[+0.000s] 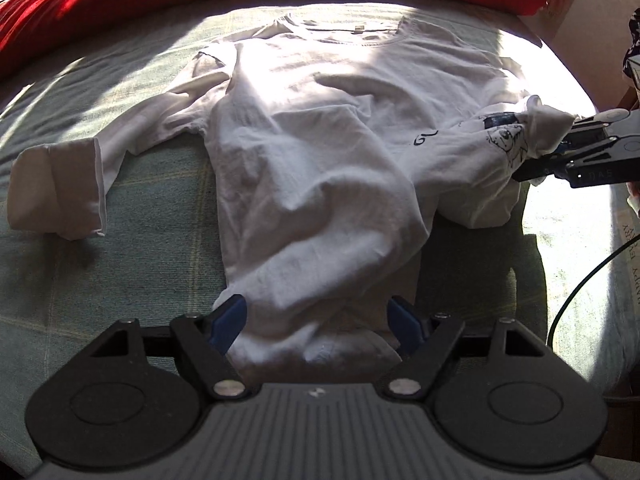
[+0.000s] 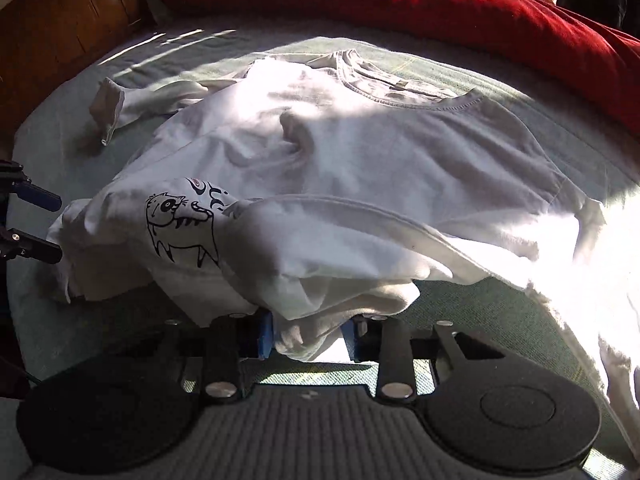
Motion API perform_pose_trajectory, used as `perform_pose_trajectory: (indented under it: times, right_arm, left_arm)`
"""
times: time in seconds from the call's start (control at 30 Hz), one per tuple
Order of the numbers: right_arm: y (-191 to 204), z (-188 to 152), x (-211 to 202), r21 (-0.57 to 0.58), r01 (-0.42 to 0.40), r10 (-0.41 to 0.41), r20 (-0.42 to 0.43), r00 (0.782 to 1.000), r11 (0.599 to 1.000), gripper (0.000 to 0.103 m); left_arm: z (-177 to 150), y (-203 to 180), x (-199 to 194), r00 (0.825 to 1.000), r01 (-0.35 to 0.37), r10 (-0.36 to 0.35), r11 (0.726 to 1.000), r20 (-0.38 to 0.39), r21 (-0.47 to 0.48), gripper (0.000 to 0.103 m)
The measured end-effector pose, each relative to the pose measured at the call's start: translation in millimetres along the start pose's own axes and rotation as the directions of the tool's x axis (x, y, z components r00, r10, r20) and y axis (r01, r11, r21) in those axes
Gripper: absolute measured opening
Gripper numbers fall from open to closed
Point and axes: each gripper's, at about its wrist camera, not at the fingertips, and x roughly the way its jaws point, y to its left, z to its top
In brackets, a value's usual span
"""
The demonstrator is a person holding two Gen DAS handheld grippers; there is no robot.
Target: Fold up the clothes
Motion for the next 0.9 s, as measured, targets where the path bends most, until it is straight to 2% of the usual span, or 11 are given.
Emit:
perform_pose_trajectory:
  times: [0.1,0.17,0.27,0.33,0.37,0.43,0.5,0.57,0.7,0.77,0.9]
  right_arm:
    - [-6.9,1.3,-11.6,0.082,-0.089,0.092,-0.025,0.995,0.993,0.030]
    - [-7.6,0.0,-21.0,0.132,-0.170,0.177,-0.046,0.983,0.977,0.030]
    - [4.1,-6.4,-30.0,0.187,-0.310,0.335,-0.123,0.934,0.932,0.032]
    - [17.5,-13.7,-32.1,0.201,-0.361,0.397,-0.184,0.899,0.911,0.036]
    - [24.2,-17.1,-32.8,0.196,-0.359,0.396,-0.209,0.894,0.913,0.036]
    - [35.0,-23.9,-32.6,0.169,-0.293,0.329,-0.249,0.911,0.941,0.041]
    - [35.9,-29.8,-30.9,0.188,-0.225,0.267,-0.241,0.933,0.956,0.049]
    - [29.7,-36.2,-27.5,0.269,-0.192,0.248,-0.194,0.949,0.944,0.057]
    - [24.2,-47.5,-16.1,0.370,-0.091,0.149,-0.131,0.980,0.925,0.057]
    - [27.1,-48.6,-9.8,0.382,0.006,0.053,-0.144,0.988,0.924,0.057]
    - [31.0,-55.7,-12.5,0.397,0.151,-0.089,-0.169,0.982,0.905,0.057]
  left_arm:
    - [1.8,-2.2,-1.5,1.000,0.014,-0.015,1.000,0.017,0.015,0.078]
    - [1.3,-1.9,-1.1,0.999,0.030,-0.030,0.999,0.017,0.031,0.078]
    - [0.1,-0.5,-1.1,0.999,0.036,-0.037,0.997,0.015,0.070,0.078]
    - [-0.6,3.2,-3.0,0.999,0.038,-0.040,0.995,0.019,0.087,0.078]
    - [-0.9,5.4,-4.0,0.999,0.042,-0.044,0.995,0.021,0.092,0.078]
    - [-1.0,10.3,-5.7,0.998,0.052,-0.055,0.994,0.025,0.097,0.078]
    - [-2.0,14.4,-6.8,0.998,0.055,-0.059,0.993,0.030,0.105,0.078]
    - [-4.2,18.2,-7.1,0.998,0.059,-0.063,0.992,0.031,0.108,0.078]
    - [-12.0,25.9,-7.0,0.997,0.067,-0.070,0.992,0.020,0.110,0.078]
    - [-16.4,29.6,-6.9,0.998,0.067,-0.069,0.991,0.014,0.113,0.078]
    - [-21.9,37.6,-6.6,0.997,0.070,-0.072,0.992,0.010,0.107,0.078]
